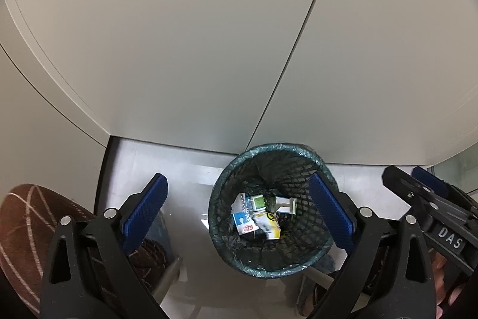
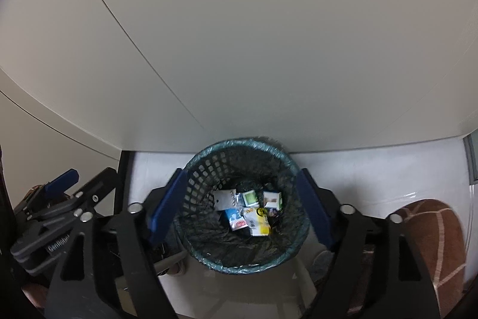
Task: Collect trash
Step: 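Raise both open tools back up to the counter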
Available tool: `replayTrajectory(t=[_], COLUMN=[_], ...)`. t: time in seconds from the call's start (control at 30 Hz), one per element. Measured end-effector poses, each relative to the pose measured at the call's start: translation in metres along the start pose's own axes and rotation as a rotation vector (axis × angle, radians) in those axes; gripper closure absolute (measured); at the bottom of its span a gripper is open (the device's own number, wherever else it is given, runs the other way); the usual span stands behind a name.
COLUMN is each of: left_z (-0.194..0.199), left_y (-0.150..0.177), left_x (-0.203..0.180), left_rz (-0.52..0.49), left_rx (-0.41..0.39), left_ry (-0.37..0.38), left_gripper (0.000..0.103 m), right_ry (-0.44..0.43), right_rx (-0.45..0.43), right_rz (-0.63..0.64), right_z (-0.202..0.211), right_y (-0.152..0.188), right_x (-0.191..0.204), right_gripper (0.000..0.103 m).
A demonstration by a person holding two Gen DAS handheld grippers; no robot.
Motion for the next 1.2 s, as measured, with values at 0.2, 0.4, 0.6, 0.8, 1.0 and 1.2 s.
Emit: replayTrajectory(t=[0.2,0.4,0.6,0.8,1.0,1.2], left_z=[0.05,0.113,0.174,0.228,0.274,0.324], left_y=[-0.018,-0.038,-0.063,-0.084,-0.104,-0.136], left_x=[-0.002,-0.005,-0.011,-0.018,-0.023,-0.033], left_rz=[-0.015,-0.041,-0.053,-0.059,-0.057,-0.067], left_rx=[-0.077,-0.167,-0.25,-0.334,-0.389,-0.461], left_ry=[0.011,0.015,0.033,0.046,0.061,0.052], left_gripper=[0.006,0.006,0.006,0.006,0.006,0.006], right_ry=[0.063,0.049,0.048,0.04,0.033,0.028], right_rx=[-0.12,-0.217,-0.331,-0.431,-0.516,-0.561], right_rz=[0.045,0.066,0.064,0.069,0.084,0.072], right_z=[0.047,0.104,0.171,0.227,0.27,0.296], right_y=[-0.025,-0.048,-0.075,-0.098,-0.119,-0.153], right_x=[0.009,0.019,0.024,0.028,0.034,0.04], right_gripper=[0.014,0.011,0.008,0.008,0.008,0.008])
Point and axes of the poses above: each gripper's, at about its wrist camera, not at the fingertips, and z roughly against the way its jaws point, x to its left, y to its underside, the point moved 10 cm from there along -z, roughly the way its jaws point, and after that the axes turned 4 degrees about z, right-handed, at the moved point
